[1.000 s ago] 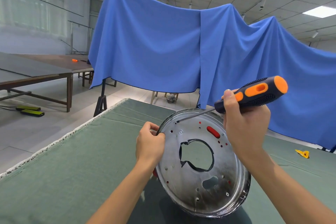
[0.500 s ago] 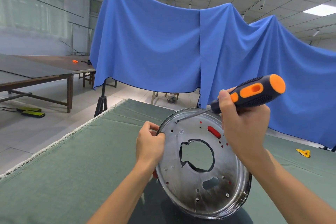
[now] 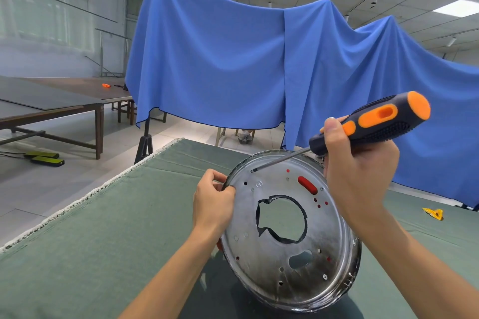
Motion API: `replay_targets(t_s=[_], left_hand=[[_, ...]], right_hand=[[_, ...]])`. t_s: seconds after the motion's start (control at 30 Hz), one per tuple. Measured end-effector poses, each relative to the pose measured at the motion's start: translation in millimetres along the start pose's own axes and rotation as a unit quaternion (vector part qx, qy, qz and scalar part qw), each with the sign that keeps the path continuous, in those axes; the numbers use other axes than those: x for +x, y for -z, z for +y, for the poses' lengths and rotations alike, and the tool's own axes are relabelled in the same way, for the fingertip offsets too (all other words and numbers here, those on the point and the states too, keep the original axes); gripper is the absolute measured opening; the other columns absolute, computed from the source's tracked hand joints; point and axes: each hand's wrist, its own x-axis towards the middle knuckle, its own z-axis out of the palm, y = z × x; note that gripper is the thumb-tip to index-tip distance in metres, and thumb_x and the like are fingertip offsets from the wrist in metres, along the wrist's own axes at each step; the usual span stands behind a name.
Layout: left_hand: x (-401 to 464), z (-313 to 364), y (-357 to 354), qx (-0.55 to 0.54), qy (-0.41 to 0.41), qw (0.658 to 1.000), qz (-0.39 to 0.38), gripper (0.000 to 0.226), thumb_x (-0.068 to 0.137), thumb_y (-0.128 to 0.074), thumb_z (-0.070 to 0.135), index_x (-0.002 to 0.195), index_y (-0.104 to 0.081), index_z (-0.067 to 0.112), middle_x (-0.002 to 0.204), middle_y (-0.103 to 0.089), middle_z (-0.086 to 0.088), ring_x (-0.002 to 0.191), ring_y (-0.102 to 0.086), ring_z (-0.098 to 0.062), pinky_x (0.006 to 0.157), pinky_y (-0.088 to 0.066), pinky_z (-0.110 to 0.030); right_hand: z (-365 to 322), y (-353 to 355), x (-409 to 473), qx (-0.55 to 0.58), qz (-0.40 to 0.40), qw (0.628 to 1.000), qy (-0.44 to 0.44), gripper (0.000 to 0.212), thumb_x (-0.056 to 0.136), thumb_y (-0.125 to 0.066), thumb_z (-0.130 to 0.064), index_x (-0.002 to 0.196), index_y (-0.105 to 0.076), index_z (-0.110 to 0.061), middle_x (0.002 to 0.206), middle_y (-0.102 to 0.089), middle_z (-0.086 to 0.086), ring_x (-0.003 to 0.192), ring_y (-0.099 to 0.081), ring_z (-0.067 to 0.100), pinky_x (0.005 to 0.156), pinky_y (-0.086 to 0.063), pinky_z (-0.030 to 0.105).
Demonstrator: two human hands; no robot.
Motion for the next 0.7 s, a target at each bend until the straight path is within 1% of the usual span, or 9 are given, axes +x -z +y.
replay_targets(t_s=[0.1, 0.2, 0.33, 0.4, 0.47, 0.5, 0.6, 0.63, 0.7], left_hand=[[-1.1, 1.5, 0.2, 0.001, -0.005, 1.0, -0.002, 0.011, 0.083, -0.06, 0.005, 0.08, -0.054, 0.013, 0.065, -0.057, 0.0, 0.06, -0.051, -0.019, 0.057, -0.045, -0.035], [-2.2, 3.0, 0.8, 0.004, -0.009, 1.0, -0.004, 0.01, 0.083, -0.06, 0.005, 0.081, -0.055, 0.013, 0.067, -0.059, -0.002, 0.062, -0.053, -0.02, 0.059, -0.047, -0.038], [-3.4, 4.9, 0.4, 0.012, -0.016, 1.0, -0.003, 0.01, 0.084, -0.06, 0.006, 0.082, -0.055, 0.014, 0.069, -0.061, -0.003, 0.063, -0.055, -0.021, 0.062, -0.05, -0.042], [-3.7, 5.1, 0.3, 0.013, -0.018, 1.0, -0.002, 0.01, 0.084, -0.06, 0.007, 0.081, -0.055, 0.014, 0.068, -0.061, -0.003, 0.062, -0.053, -0.021, 0.06, -0.048, -0.04], [-3.9, 4.9, 0.4, 0.014, -0.018, 1.0, -0.004, 0.009, 0.084, -0.06, 0.007, 0.082, -0.055, 0.014, 0.069, -0.061, -0.003, 0.062, -0.053, -0.02, 0.06, -0.048, -0.04], [-4.2, 4.9, 0.7, 0.015, -0.017, 1.0, -0.005, 0.009, 0.084, -0.06, 0.008, 0.082, -0.054, 0.014, 0.069, -0.061, -0.004, 0.062, -0.053, -0.02, 0.06, -0.048, -0.04], [-4.5, 5.3, 0.7, 0.009, -0.016, 1.0, -0.007, 0.009, 0.085, -0.06, 0.008, 0.082, -0.054, 0.014, 0.069, -0.06, -0.002, 0.062, -0.054, -0.019, 0.058, -0.047, -0.036], [-4.6, 5.5, 0.6, 0.008, -0.015, 1.0, -0.007, 0.01, 0.085, -0.06, 0.007, 0.082, -0.054, 0.014, 0.069, -0.06, -0.002, 0.062, -0.054, -0.018, 0.057, -0.046, -0.035], [-4.9, 5.7, 0.6, 0.008, -0.016, 1.0, -0.007, 0.01, 0.086, -0.06, 0.007, 0.082, -0.054, 0.014, 0.069, -0.06, -0.002, 0.062, -0.054, -0.018, 0.057, -0.046, -0.035]], right_hand=[[0.4, -1.3, -1.0, 0.003, -0.003, 1.0, -0.005, 0.026, 0.075, -0.057, -0.049, 0.07, -0.058, -0.024, 0.054, -0.058, -0.001, 0.047, -0.05, 0.016, 0.052, -0.044, 0.038], [-0.1, -1.2, -0.4, -0.005, 0.001, 1.0, 0.002, 0.028, 0.075, -0.056, -0.05, 0.074, -0.058, -0.023, 0.053, -0.058, -0.005, 0.047, -0.05, 0.014, 0.053, -0.044, 0.036], [-3.0, 0.0, 2.7, -0.019, 0.003, 1.0, 0.006, 0.031, 0.075, -0.056, -0.05, 0.076, -0.057, -0.018, 0.06, -0.059, 0.005, 0.049, -0.052, 0.025, 0.052, -0.045, 0.04], [-4.0, 0.8, 4.2, -0.02, 0.005, 1.0, 0.006, 0.029, 0.075, -0.055, -0.049, 0.075, -0.057, -0.021, 0.055, -0.059, 0.0, 0.047, -0.052, 0.02, 0.052, -0.045, 0.037], [-3.9, 1.3, 4.6, -0.019, -0.001, 1.0, 0.005, 0.026, 0.075, -0.056, -0.049, 0.073, -0.058, -0.024, 0.048, -0.057, -0.01, 0.046, -0.052, 0.014, 0.052, -0.045, 0.036], [-3.7, 1.6, 4.8, -0.018, -0.003, 1.0, 0.001, 0.026, 0.075, -0.056, -0.049, 0.073, -0.059, -0.023, 0.047, -0.056, -0.01, 0.046, -0.052, 0.016, 0.053, -0.046, 0.039], [-3.2, 1.6, 6.3, -0.01, -0.002, 1.0, -0.017, 0.032, 0.074, -0.057, -0.049, 0.073, -0.058, -0.016, 0.045, -0.053, -0.003, 0.048, -0.051, 0.033, 0.053, -0.047, 0.048], [-3.1, 1.8, 7.0, -0.009, 0.0, 1.0, -0.022, 0.033, 0.074, -0.057, -0.048, 0.072, -0.058, -0.015, 0.044, -0.053, -0.004, 0.048, -0.051, 0.033, 0.053, -0.047, 0.048], [-2.1, 2.5, 8.4, -0.009, 0.003, 1.0, -0.026, 0.031, 0.074, -0.057, -0.048, 0.07, -0.06, -0.018, 0.043, -0.054, -0.007, 0.046, -0.051, 0.027, 0.053, -0.046, 0.044]])
